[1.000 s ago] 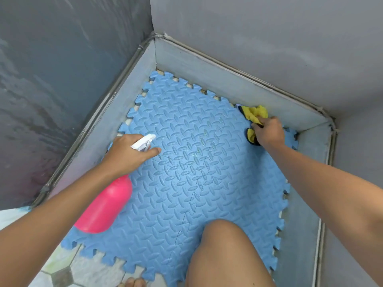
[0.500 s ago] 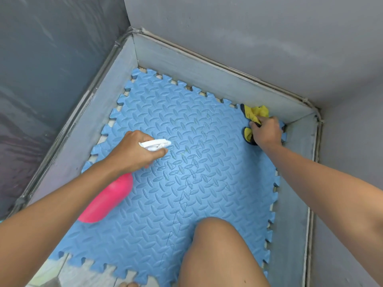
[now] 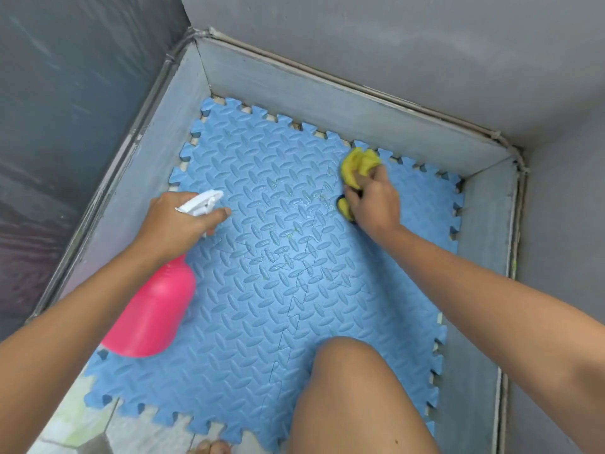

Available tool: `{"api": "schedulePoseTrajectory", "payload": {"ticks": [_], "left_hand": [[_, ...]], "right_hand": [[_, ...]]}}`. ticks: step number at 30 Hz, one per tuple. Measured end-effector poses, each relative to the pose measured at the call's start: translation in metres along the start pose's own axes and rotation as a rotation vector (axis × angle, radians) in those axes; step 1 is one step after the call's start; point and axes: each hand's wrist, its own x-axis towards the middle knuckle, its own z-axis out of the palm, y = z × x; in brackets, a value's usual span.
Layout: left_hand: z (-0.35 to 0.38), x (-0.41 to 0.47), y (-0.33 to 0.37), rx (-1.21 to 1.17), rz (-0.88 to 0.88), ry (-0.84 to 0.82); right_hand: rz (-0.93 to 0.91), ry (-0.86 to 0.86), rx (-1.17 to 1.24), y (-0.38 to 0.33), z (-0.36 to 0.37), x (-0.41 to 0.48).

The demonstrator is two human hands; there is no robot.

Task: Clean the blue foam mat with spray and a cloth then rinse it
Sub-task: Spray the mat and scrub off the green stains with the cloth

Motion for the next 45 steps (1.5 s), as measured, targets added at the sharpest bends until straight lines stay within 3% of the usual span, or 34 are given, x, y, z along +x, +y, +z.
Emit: {"api": "schedulePoseTrajectory", "payload": {"ticks": [2, 7, 9, 11, 15, 18, 21, 25, 28, 30, 32, 34, 39, 42, 45], "left_hand": [[-0.009, 0.004, -0.004, -0.037, -0.016, 0.027], [-0.019, -0.001, -0.009, -0.070, -0.040, 0.046], [-0.024, -0.006, -0.009, -0.073, -0.035, 0.050], [-0.030, -0.009, -0.009, -0.079, -0.042, 0.068], [-0.037, -0.013, -0.005, -0.113, -0.059, 0.093], [-0.038, -0.013, -0.004, -0.132, -0.066, 0.099], [-0.039, -0.015, -0.004, -0.139, -0.064, 0.118], [-0.040, -0.013, -0.007, -0.156, -0.058, 0.125], [-0.043, -0.016, -0.007, -0.183, -0.048, 0.135], [-0.046, -0.018, -0.009, -0.184, -0.045, 0.145], [-0.048, -0.021, -0.009, -0.179, -0.054, 0.162], [-0.051, -0.022, -0.010, -0.183, -0.068, 0.181], [-0.048, -0.023, -0.005, -0.183, -0.062, 0.180], [-0.049, -0.023, -0.005, -0.185, -0.059, 0.173], [-0.052, -0.022, -0.010, -0.196, -0.061, 0.175]], "right_hand": [[-0.227, -0.127, -0.010, -0.044, 0.016, -0.028], [-1.091, -0.489, -0.068, -0.096, 0.032, -0.096], [-1.209, -0.482, -0.109, -0.089, 0.029, -0.069], [-1.062, -0.427, -0.143, -0.080, 0.016, -0.019], [-0.409, -0.165, -0.153, -0.041, -0.014, 0.083], [-0.219, -0.081, -0.101, -0.037, -0.011, 0.080], [-0.304, -0.065, 0.011, -0.064, 0.010, 0.023], [-0.626, -0.335, 0.191, -0.085, 0.025, -0.048], [-0.464, -0.493, 0.616, -0.092, 0.022, -0.066], [-0.253, -0.369, 0.747, -0.088, 0.015, -0.057], [-0.079, -0.127, 0.657, -0.072, 0.003, -0.035], [-0.063, 0.033, 0.536, -0.060, -0.009, -0.018], [-0.301, -0.193, 0.095, -0.051, 0.013, -0.008], [-0.145, -0.037, 0.162, -0.070, 0.034, -0.008], [-0.285, -0.095, 0.211, -0.118, 0.057, -0.050]]}}
